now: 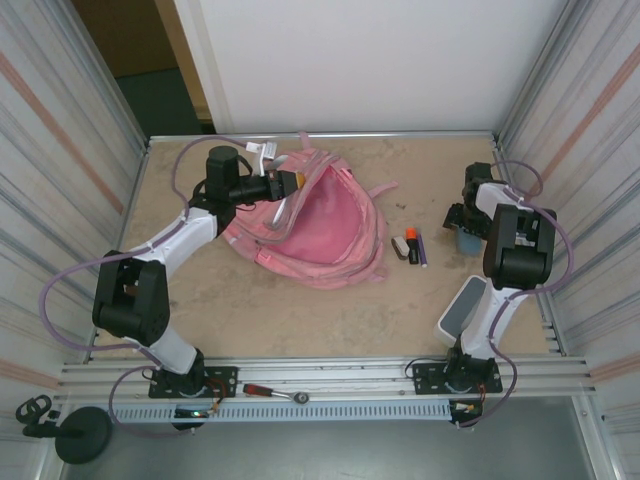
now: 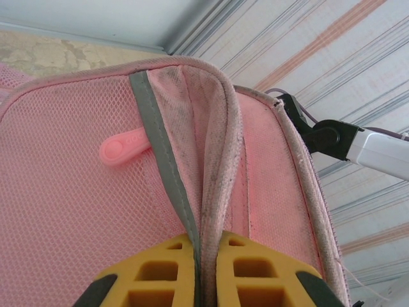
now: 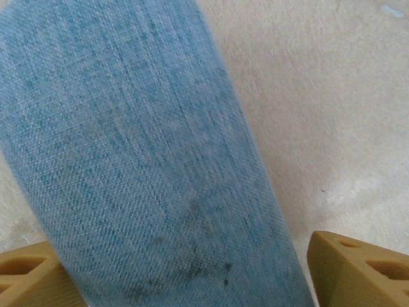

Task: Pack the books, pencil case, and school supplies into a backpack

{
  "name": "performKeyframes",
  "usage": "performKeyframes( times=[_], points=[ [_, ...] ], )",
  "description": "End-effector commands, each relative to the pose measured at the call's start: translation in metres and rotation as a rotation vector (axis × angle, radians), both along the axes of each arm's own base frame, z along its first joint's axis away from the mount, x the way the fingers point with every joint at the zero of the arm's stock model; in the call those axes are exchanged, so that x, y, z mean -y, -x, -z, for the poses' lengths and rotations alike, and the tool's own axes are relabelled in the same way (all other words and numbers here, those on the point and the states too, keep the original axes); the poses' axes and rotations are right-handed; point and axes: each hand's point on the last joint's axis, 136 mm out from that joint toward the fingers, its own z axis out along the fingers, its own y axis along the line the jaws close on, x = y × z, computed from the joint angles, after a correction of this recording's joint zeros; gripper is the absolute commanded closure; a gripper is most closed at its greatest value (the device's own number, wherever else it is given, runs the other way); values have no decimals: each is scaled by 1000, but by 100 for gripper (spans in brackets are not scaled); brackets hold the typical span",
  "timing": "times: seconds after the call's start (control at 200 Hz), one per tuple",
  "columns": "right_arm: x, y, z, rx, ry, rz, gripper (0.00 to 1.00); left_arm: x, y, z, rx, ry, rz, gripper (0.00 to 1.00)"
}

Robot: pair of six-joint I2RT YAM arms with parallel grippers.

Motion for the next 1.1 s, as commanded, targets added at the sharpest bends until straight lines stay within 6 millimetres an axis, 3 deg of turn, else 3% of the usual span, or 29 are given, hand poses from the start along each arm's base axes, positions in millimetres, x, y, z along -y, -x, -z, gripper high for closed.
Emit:
performKeyframes(
  times=[0.0, 0.135, 0.276, 0.446, 0.551, 0.661, 0.797, 1.017, 1.092],
  points=[
    [-11, -7, 6, -3, -90, -12, 33, 0, 5, -24, 96, 40, 43, 100],
    [-19, -10, -8, 55, -128, -18, 58, 0, 4, -23, 89, 39, 41, 100],
    [-57, -12, -46, 227, -308, -47, 65, -1, 7, -23, 86, 41, 41, 100],
    [-138, 11, -108, 417, -526, -207, 65, -3, 6, -34, 102, 49, 36, 100],
    [-206, 35, -132, 421, -687, -363, 63, -3, 3, -47, 123, 61, 36, 100],
    [-267, 55, -141, 388, -765, -495, 63, -2, 4, -64, 145, 75, 54, 100],
    [-333, 57, -150, 379, -886, -589, 63, -2, 4, -70, 157, 65, 50, 100],
    [-428, 22, -137, 317, -1051, -597, 56, -3, 2, -70, 142, 69, 38, 100],
    [-451, 9, -133, 318, -1050, -595, 45, -4, 2, -69, 142, 67, 34, 100]
  ],
)
